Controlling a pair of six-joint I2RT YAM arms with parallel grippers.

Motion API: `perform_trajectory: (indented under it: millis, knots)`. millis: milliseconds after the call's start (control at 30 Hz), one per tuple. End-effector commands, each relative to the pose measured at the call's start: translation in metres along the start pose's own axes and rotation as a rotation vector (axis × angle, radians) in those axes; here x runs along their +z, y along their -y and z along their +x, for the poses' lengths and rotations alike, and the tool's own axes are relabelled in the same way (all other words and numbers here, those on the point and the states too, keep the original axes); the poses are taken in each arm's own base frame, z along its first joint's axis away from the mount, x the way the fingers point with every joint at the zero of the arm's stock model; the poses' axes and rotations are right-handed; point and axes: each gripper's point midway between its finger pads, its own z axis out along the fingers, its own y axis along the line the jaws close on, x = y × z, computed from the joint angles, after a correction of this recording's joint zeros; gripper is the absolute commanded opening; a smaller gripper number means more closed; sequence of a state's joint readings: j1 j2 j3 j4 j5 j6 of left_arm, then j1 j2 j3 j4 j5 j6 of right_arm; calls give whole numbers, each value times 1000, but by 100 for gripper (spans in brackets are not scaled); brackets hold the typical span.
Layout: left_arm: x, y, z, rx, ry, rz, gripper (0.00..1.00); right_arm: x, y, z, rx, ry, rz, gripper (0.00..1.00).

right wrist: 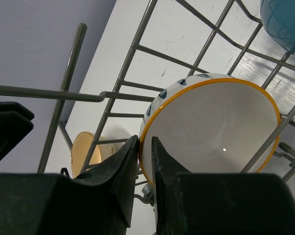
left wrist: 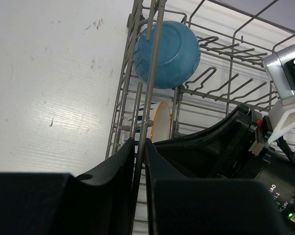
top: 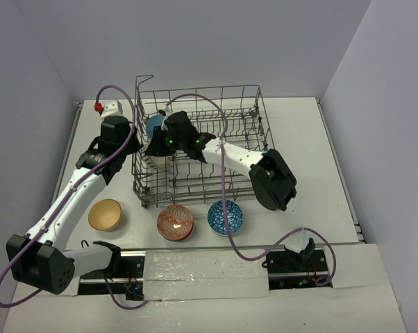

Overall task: Load the bowls into the dish rack
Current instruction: Turn the bowl upside down over the dish rack.

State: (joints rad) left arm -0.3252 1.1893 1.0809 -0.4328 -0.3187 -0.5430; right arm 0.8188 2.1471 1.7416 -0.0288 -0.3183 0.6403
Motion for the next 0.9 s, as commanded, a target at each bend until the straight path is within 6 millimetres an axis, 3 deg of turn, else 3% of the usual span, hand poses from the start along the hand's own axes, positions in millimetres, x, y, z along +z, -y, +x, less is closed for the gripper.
perform_trajectory:
  millis: [0, 433, 867]
  knots:
    - [-7, 7, -16, -23, 40, 21, 18, -23, -3, -34, -45, 91, 26, 24]
    - [-8, 8, -16, -23, 39, 27, 18, -42, 11, -43, -67, 119, 92, 27]
    - [-7, 9, -15, -23, 35, 33, 18, -59, 38, -38, -74, 117, 174, 33]
